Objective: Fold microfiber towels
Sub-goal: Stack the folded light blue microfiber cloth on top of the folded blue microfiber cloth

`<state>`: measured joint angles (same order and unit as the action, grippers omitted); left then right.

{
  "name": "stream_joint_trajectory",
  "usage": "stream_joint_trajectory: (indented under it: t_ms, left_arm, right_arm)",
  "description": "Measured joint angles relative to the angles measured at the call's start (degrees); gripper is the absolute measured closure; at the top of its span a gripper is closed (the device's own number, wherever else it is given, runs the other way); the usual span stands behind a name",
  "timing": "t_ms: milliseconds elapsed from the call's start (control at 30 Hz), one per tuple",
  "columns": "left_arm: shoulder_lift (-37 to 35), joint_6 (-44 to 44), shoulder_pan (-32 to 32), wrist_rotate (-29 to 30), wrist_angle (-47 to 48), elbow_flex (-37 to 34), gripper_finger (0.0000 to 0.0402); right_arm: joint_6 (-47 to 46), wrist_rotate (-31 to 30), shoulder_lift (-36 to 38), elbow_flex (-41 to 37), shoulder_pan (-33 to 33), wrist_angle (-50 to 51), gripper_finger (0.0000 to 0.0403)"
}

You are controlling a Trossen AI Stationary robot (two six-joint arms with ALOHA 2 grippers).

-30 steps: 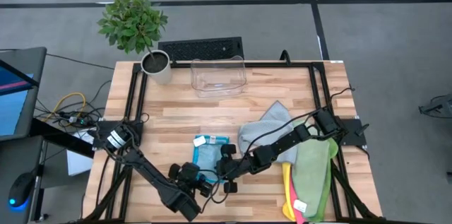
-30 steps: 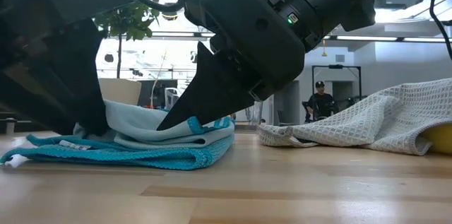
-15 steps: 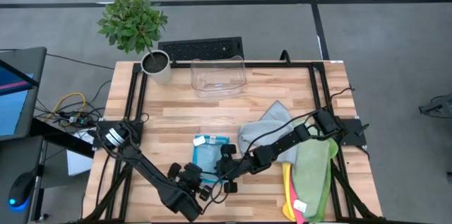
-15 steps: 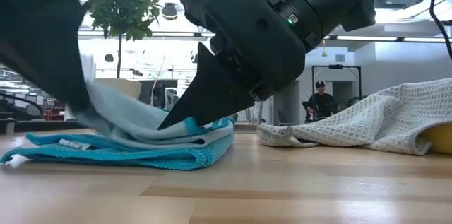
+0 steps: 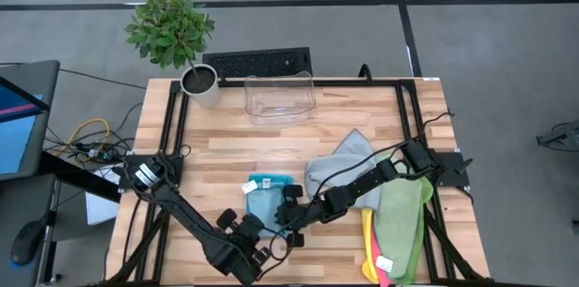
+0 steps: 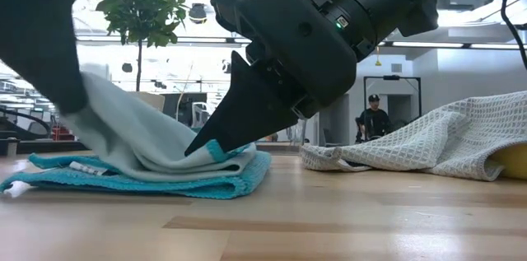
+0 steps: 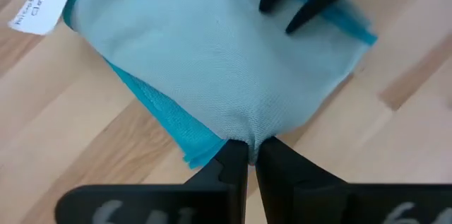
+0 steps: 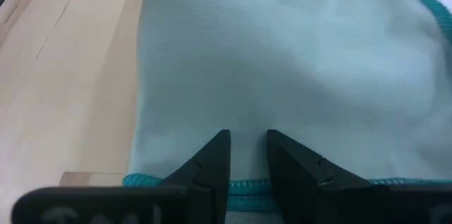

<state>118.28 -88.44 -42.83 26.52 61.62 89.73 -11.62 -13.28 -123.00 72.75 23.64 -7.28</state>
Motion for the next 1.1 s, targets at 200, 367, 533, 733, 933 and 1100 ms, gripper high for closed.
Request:
stream_joint_trajectory:
  t_ms: [200, 367, 533, 733, 933, 1100]
  left_arm:
    - [0.0, 6.85, 1.29, -2.7, 0.28, 0.0, 0.0337]
    - [0.0, 12.66, 3.21, -4.32, 0.65, 0.0, 0.0249]
    - [-0.58, 9.15, 3.42, -3.78, 7.11, 0.13, 0.0181]
    - [-3.89, 1.0, 0.15, 2.91, 16.85, 3.85, 0.0162]
    - [-5.05, -3.55, -2.59, 13.88, 13.75, 3.55, 0.0164]
    - [-3.74, -4.79, -1.99, 19.91, 3.73, -3.27, 0.0164]
  right_arm:
    - [-0.73, 0.0, 0.0, 0.02, 0.0, 0.98, 0.0285]
    - [-1.92, -0.03, 0.0, 0.04, -0.02, 2.53, 0.0285]
    - [-2.02, -0.08, 0.07, 0.12, 0.0, 3.66, 0.0285]
    - [-2.05, -0.15, 0.13, 0.15, -0.02, 4.68, 0.0285]
    - [-1.74, -0.24, 0.13, 0.15, -0.15, 4.55, 0.0285]
    - [-0.45, -1.57, 1.77, -0.09, 0.08, 5.71, 0.0285]
